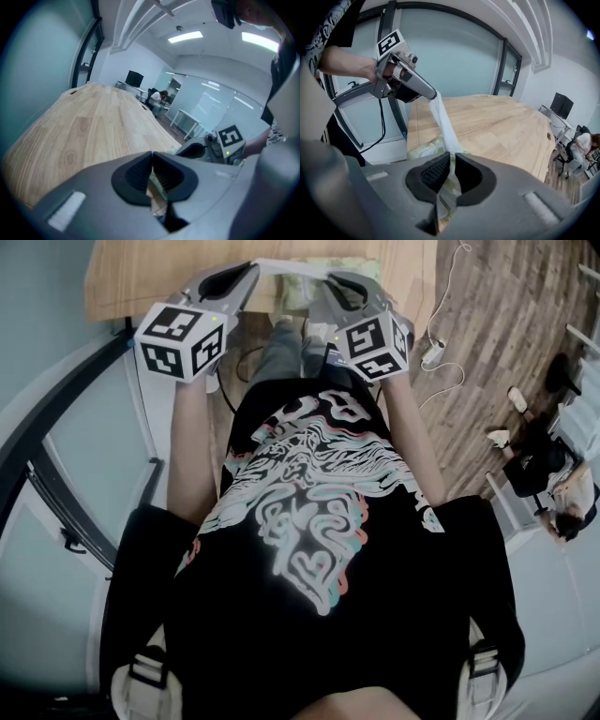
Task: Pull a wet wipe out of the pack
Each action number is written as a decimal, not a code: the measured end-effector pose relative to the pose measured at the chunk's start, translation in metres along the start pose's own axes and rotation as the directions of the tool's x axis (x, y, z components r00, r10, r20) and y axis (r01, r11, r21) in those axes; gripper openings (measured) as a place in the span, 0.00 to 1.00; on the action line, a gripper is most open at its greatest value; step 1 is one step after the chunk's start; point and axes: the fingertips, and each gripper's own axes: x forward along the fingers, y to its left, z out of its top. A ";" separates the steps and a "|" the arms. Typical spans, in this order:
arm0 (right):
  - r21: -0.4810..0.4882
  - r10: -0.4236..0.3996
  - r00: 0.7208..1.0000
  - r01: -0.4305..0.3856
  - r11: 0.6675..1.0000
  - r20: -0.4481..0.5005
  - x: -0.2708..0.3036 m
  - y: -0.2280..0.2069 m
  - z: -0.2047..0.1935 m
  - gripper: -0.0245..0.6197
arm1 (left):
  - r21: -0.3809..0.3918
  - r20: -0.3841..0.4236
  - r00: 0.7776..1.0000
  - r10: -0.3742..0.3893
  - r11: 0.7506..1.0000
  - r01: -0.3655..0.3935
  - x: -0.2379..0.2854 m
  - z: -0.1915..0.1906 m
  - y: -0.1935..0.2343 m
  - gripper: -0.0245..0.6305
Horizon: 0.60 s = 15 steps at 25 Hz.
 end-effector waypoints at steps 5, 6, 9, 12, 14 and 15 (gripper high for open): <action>0.018 -0.003 0.999 0.002 1.000 0.042 -0.002 0.004 0.014 0.09 | -0.013 -0.010 1.000 0.016 1.000 -0.017 -0.002 -0.010 0.010 0.03; 0.023 -0.004 0.999 0.003 1.000 0.051 -0.003 0.005 0.017 0.09 | -0.017 -0.012 1.000 0.021 1.000 -0.021 -0.003 -0.012 0.013 0.03; 0.030 -0.013 0.998 0.011 0.999 0.067 -0.005 0.004 0.022 0.09 | -0.019 -0.030 0.999 0.036 0.999 -0.036 -0.003 -0.020 0.022 0.03; 0.060 -0.011 0.996 0.006 0.998 0.090 -0.006 0.005 0.026 0.09 | -0.017 -0.059 0.997 0.046 0.999 -0.047 0.000 -0.029 0.029 0.03; 0.073 -0.002 0.995 -0.005 0.997 0.100 -0.005 0.004 0.027 0.09 | -0.011 -0.076 0.996 0.052 0.999 -0.053 0.004 -0.034 0.033 0.03; 0.076 0.001 0.994 -0.009 0.997 0.106 -0.004 0.003 0.028 0.09 | -0.006 -0.084 0.995 0.056 0.998 -0.057 0.006 -0.037 0.035 0.04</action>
